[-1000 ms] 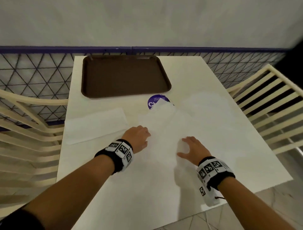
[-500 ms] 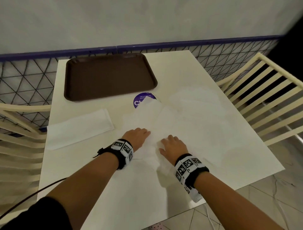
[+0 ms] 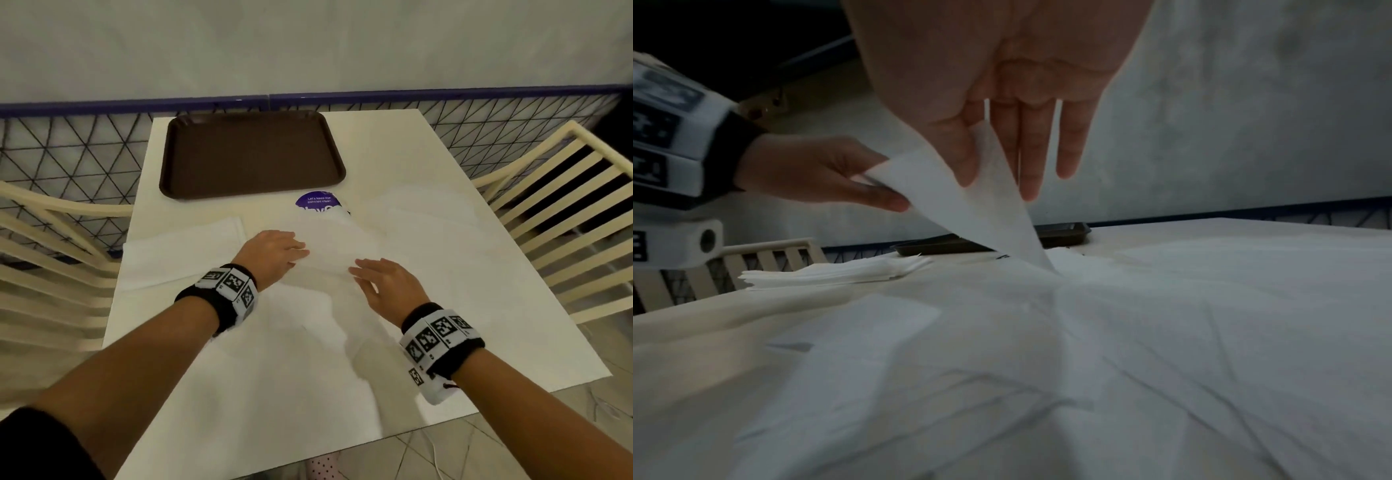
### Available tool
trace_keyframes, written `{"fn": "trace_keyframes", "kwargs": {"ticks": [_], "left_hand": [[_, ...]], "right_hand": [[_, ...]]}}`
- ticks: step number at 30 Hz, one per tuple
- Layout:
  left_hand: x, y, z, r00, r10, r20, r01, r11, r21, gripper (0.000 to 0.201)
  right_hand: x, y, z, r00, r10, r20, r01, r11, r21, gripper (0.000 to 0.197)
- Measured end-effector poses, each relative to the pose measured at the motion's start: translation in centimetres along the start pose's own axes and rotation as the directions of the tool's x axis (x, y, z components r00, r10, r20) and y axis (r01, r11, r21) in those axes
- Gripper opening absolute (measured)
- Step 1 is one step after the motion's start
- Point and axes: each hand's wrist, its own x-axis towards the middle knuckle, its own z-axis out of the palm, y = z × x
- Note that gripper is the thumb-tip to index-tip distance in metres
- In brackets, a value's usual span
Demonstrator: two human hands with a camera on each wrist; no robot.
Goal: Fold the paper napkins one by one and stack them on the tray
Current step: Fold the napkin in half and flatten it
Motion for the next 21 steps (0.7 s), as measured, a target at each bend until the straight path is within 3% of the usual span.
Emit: {"fn": "trace_keyframes", "kwargs": {"ticks": [4,6,7,9,11,15,18,21], "left_hand": [[-3.8,1.2,0.0,0.991,-0.069,-0.111,0.064,0.997,-0.051,0.029],[-5.9,2.3,-0.1,0.978,-0.150,-0.147,0.144,0.988,-0.052,0.013],[-6.9,3.1,-0.3,0.970,-0.236,-0.058,0.231,0.969,-0.089,0.015],[-9.2,4.5,0.3,0.894,-0.387,0.225,0.412,0.908,-0.079,0.028],[-11.5,5.6,1.1,0.826,-0.433,0.362,0.495,0.864,-0.096,0.033],[-14.8,6.4,2.4,0.741,-0.504,0.443,0.636,0.738,-0.225,0.030],[-16.2,6.2,2.4,0.666,-0.578,0.472,0.744,0.564,-0.359,0.028],[-17.0,5.0,2.3,0.501,-0.696,0.514,0.856,0.313,-0.411,0.038]], "right_hand": [[0.2,-0.8,0.8,0.997,-0.072,0.002,0.072,0.997,0.035,0.018],[0.3,-1.7,1.1,0.988,-0.046,0.150,0.032,0.995,0.093,0.022],[0.2,-2.2,1.4,0.968,-0.045,0.248,0.016,0.993,0.118,0.027],[-0.2,-3.2,2.2,0.927,-0.075,0.368,0.014,0.986,0.165,0.033],[-0.6,-4.2,3.1,0.904,-0.102,0.415,-0.004,0.969,0.247,0.033],[-0.9,-5.5,3.8,0.807,-0.068,0.587,-0.107,0.960,0.259,0.025],[0.0,-5.8,3.6,0.785,-0.022,0.619,-0.157,0.960,0.233,0.020],[1.5,-5.8,3.7,0.772,0.028,0.636,-0.223,0.947,0.230,0.014]]}}
